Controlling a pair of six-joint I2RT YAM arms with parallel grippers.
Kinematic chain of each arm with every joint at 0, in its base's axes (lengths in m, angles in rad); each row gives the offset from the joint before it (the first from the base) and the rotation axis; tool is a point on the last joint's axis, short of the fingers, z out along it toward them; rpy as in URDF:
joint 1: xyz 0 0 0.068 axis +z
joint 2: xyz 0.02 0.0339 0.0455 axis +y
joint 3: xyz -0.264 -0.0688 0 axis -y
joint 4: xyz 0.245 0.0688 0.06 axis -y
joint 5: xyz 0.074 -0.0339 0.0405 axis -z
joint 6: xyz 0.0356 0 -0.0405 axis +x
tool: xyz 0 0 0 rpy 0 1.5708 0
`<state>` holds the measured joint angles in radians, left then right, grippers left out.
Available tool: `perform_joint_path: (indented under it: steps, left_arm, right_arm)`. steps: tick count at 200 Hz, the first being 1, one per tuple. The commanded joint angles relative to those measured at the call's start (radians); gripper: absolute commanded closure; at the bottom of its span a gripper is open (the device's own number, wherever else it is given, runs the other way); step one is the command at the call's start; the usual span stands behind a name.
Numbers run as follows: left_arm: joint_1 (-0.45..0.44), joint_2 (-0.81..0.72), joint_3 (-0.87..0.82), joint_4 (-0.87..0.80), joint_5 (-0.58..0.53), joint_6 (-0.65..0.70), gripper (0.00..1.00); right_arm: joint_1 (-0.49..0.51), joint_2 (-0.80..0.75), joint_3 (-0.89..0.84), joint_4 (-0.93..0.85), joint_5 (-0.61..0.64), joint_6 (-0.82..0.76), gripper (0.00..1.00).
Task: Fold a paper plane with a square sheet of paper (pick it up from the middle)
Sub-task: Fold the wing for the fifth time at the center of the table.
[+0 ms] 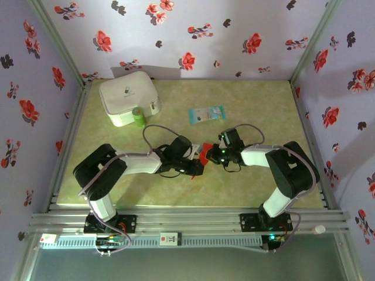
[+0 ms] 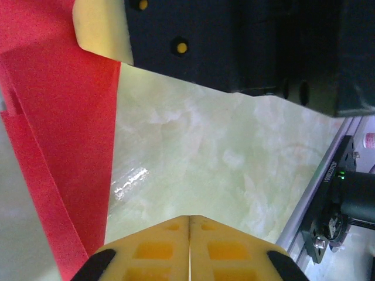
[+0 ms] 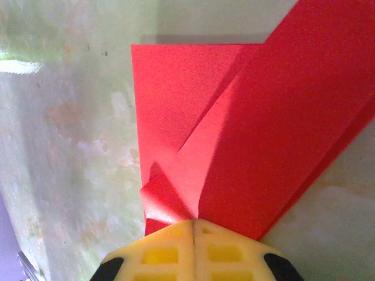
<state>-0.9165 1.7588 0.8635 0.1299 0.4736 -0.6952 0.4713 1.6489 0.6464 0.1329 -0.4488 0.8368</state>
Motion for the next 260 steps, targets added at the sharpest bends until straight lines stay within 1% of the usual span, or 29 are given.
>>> perform_joint_path:
  steps: [1,49,180,260]
  left_arm:
    - [-0.001,0.032,0.022,-0.025,-0.008,0.011,0.92]
    - [0.005,0.051,0.013,-0.059,-0.039,0.037,0.92]
    - [0.011,0.035,-0.064,-0.023,-0.041,0.017,0.92]
    - [0.012,-0.034,-0.191,0.029,-0.062,-0.043,0.92]
  right_arm:
    - [-0.008,0.038,-0.009,-0.089,0.083,-0.033,0.97]
    - [-0.008,0.041,-0.007,-0.101,0.087,-0.038,0.97]
    - [-0.014,0.063,0.004,-0.122,0.093,-0.058,0.97]
    - [-0.026,0.071,-0.001,-0.133,0.097,-0.071,0.98]
